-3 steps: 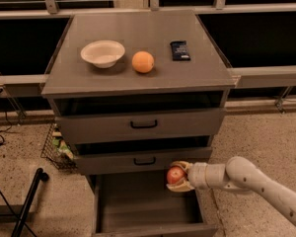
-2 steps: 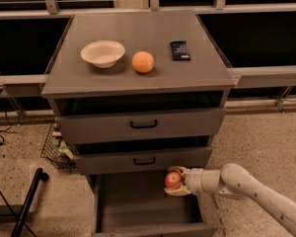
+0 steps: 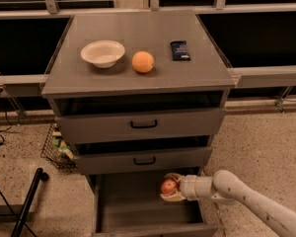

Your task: Place apple into bottom drawer

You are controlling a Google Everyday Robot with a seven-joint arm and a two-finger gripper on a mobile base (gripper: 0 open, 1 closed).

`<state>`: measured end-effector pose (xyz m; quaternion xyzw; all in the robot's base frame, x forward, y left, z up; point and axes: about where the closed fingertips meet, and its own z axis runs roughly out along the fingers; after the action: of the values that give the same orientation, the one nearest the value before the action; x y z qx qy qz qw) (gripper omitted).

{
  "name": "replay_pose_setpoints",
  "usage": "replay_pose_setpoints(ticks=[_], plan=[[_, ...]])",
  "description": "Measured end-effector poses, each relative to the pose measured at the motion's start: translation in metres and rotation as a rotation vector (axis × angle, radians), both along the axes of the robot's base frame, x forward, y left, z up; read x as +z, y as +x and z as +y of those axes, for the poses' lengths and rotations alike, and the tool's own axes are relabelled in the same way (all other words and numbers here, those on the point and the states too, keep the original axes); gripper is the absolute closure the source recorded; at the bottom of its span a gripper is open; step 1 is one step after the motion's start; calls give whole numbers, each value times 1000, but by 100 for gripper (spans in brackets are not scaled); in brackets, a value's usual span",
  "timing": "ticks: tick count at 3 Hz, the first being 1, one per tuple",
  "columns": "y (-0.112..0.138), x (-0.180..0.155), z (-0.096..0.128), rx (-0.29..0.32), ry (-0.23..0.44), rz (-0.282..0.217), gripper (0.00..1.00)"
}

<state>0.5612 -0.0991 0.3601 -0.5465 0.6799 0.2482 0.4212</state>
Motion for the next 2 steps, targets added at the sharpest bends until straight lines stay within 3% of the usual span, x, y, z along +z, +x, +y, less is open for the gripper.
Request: replay_pose_setpoints(ticks=[1, 2], plan=[[4, -21, 5, 5, 11, 4, 100], [14, -66, 11, -1, 32, 4, 100]])
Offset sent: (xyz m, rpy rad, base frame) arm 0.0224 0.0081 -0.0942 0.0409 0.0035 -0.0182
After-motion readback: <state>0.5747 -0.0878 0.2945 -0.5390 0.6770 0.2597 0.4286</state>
